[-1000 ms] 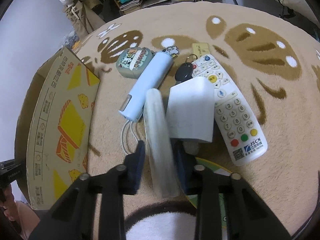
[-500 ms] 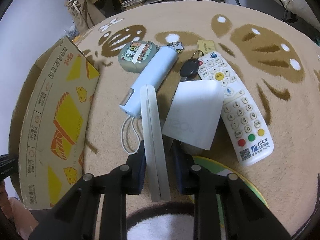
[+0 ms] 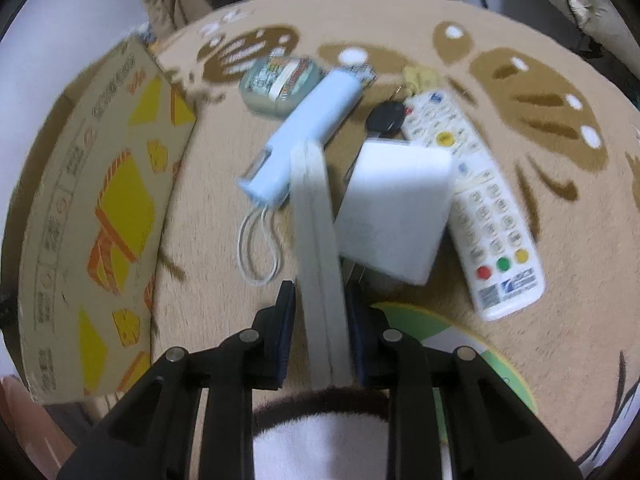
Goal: Organize rigid objects
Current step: 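Grasp the white air-conditioner remote with the right gripper and lift it, then carry the white remote into the box and lower it beside the keys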
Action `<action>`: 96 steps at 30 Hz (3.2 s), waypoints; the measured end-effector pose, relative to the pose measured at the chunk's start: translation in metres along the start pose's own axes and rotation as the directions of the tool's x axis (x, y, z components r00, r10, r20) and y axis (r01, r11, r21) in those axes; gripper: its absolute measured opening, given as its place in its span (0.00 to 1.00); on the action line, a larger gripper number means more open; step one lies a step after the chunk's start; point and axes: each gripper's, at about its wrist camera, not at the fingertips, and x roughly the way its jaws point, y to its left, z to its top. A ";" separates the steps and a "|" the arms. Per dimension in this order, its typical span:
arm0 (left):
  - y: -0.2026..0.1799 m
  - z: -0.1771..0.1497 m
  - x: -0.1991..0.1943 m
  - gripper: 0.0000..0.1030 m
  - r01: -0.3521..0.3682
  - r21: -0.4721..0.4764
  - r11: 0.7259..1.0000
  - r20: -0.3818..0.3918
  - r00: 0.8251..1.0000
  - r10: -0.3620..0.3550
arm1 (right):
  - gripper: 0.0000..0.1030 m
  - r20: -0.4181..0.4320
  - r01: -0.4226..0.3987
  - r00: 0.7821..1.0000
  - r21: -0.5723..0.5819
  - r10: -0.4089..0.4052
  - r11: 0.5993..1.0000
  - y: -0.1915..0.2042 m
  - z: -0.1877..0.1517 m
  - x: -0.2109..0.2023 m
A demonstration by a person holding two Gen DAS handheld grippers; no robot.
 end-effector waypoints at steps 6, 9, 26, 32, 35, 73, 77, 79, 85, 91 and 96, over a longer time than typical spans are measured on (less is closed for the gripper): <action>0.000 0.000 0.001 0.08 0.000 0.000 1.000 0.000 1.000 0.000 | 0.15 0.005 0.081 0.997 -0.089 -0.081 0.993 0.016 -0.004 0.004; 0.000 0.000 0.000 0.08 0.001 -0.001 1.000 0.001 1.000 -0.001 | 0.15 0.016 0.077 0.997 -0.080 -0.075 0.994 0.016 -0.004 0.002; -0.001 -0.001 0.001 0.08 0.001 -0.001 1.000 0.001 1.000 -0.001 | 0.15 0.118 0.004 0.993 -0.049 0.002 0.999 0.026 -0.002 -0.016; 0.000 -0.001 0.001 0.07 0.005 -0.004 1.000 0.000 1.000 -0.005 | 0.15 0.147 0.009 0.989 -0.031 -0.004 0.999 0.022 -0.003 -0.024; 0.000 -0.001 0.001 0.07 0.004 -0.003 1.000 0.000 1.000 -0.004 | 0.15 0.161 0.009 0.987 -0.022 -0.006 1.000 0.020 -0.003 -0.027; 0.000 -0.001 0.001 0.07 0.004 -0.004 1.000 0.000 1.000 -0.004 | 0.15 0.351 -0.030 0.932 -0.158 0.085 0.987 0.097 0.040 -0.082; 0.000 -0.001 0.001 0.07 0.006 -0.006 1.000 -0.001 1.000 -0.006 | 0.15 0.368 -0.049 0.923 -0.183 0.115 0.982 0.114 0.046 -0.088; 0.001 -0.001 0.002 0.07 0.009 -0.009 1.000 -0.002 1.000 -0.009 | 0.15 0.372 -0.053 0.920 -0.193 0.123 0.980 0.120 0.049 -0.089; 0.001 -0.002 0.002 0.07 0.013 -0.011 1.000 -0.002 1.000 -0.013 | 0.15 0.356 -0.070 0.922 -0.233 0.152 0.970 0.139 0.055 -0.082; 0.001 -0.002 0.002 0.07 0.014 -0.012 1.000 -0.002 1.000 -0.014 | 0.15 0.319 -0.092 0.931 -0.262 0.176 0.961 0.150 0.053 -0.069; 0.002 -0.002 0.002 0.07 0.015 -0.012 1.000 -0.002 1.000 -0.015 | 0.15 0.288 -0.080 0.944 -0.278 0.163 0.957 0.156 0.052 -0.056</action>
